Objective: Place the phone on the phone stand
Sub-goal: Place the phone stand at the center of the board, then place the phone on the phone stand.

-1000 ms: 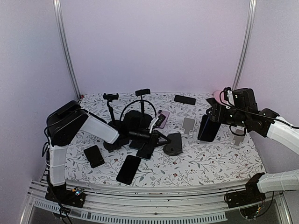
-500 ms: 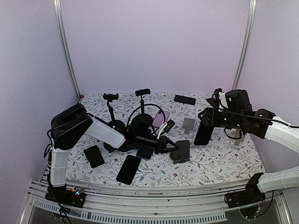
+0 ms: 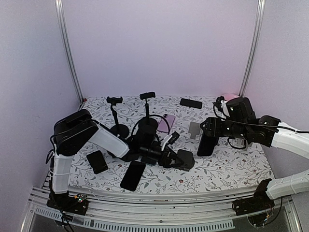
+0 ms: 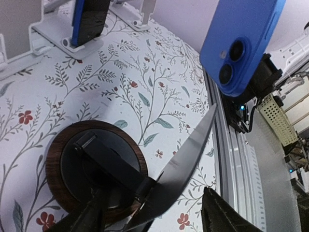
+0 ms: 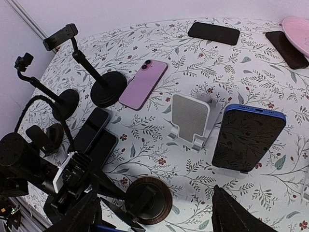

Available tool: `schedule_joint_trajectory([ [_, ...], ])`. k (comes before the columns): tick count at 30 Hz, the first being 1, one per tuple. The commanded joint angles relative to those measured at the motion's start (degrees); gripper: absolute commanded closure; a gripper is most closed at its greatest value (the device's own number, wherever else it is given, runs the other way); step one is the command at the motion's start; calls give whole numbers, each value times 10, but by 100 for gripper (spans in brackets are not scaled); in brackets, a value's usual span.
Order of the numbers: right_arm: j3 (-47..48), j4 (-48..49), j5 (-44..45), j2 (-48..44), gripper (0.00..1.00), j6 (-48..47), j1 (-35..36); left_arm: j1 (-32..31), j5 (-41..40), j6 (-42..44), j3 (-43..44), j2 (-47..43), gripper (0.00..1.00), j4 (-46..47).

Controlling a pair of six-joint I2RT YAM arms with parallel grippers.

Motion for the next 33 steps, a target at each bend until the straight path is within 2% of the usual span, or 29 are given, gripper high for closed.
schedule_joint_trajectory([
  [1,1,14,25,-2,78,17,22,-4,-32,3,-26,-60,29,5],
  [6,0,20,51,6,78,37,53,-2,-79,-16,-81,-135,20,29],
  [16,-9,40,116,11,79,86,117,-1,-159,-64,-225,-288,18,56],
  [26,-2,63,168,49,79,122,160,0,-280,-104,-340,-488,16,-36],
  [33,15,85,207,105,80,148,192,7,-311,-116,-373,-551,15,-79],
])
